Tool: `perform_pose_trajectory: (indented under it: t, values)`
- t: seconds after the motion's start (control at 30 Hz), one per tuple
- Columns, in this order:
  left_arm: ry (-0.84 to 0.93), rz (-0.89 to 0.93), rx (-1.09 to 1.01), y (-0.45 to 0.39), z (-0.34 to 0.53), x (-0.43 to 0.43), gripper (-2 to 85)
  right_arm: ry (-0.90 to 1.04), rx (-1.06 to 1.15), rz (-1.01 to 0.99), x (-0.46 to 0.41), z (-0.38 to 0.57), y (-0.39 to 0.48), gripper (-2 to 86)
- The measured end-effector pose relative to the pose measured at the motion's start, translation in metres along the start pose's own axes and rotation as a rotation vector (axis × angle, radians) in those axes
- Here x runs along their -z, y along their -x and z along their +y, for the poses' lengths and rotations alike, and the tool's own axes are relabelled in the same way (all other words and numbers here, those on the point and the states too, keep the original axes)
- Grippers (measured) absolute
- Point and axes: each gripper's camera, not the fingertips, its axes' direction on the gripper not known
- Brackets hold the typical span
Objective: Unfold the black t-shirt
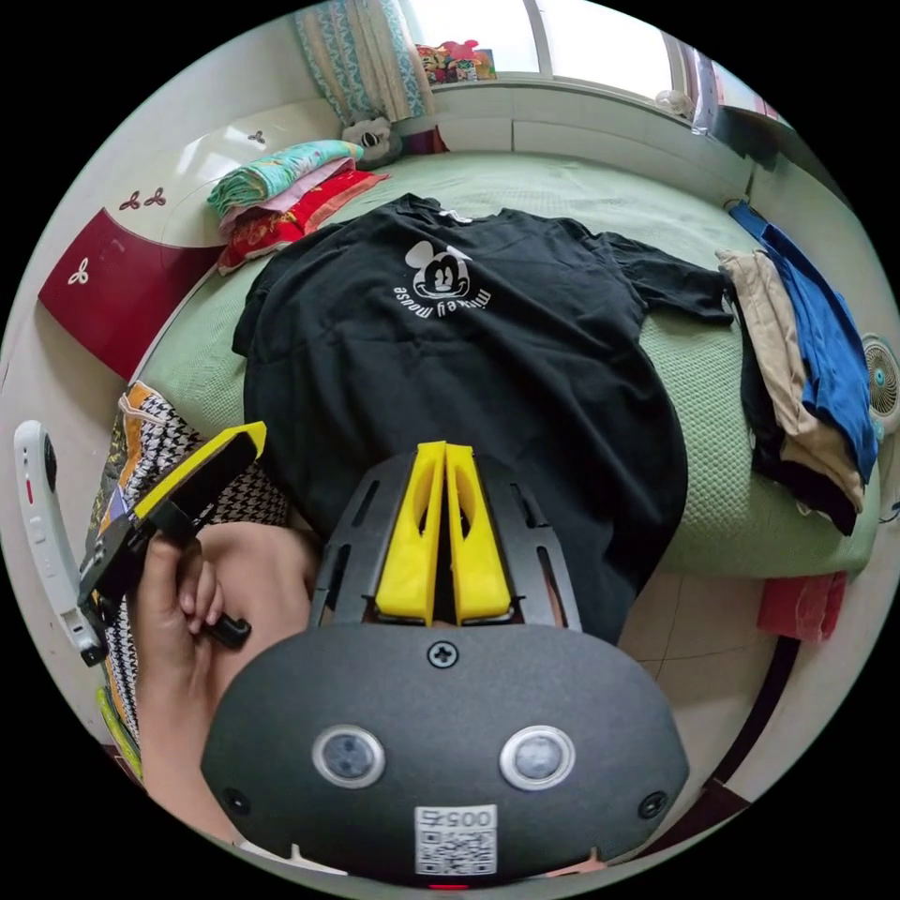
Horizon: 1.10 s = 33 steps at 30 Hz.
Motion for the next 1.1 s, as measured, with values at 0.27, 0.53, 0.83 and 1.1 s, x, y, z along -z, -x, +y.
perform_pose_trajectory:
  t: [0.27, 0.53, 0.83, 1.1]
  values:
    - [-0.001, 0.024, -0.003, 0.0, 0.01, 0.009, -0.7, 0.015, 0.033, 0.022, 0.001, 0.008, 0.011, -1.1]
    - [0.002, 0.037, 0.002, 0.0, 0.017, 0.014, -0.7, 0.016, 0.052, 0.019, 0.004, 0.012, 0.016, -1.1]
    - [0.002, 0.045, -0.009, -0.004, 0.023, 0.018, -0.7, 0.012, 0.055, 0.005, 0.008, 0.015, 0.015, -1.2]
    - [0.01, 0.05, -0.032, -0.01, 0.025, 0.018, -0.6, 0.012, 0.056, -0.002, 0.009, 0.014, 0.016, -1.2]
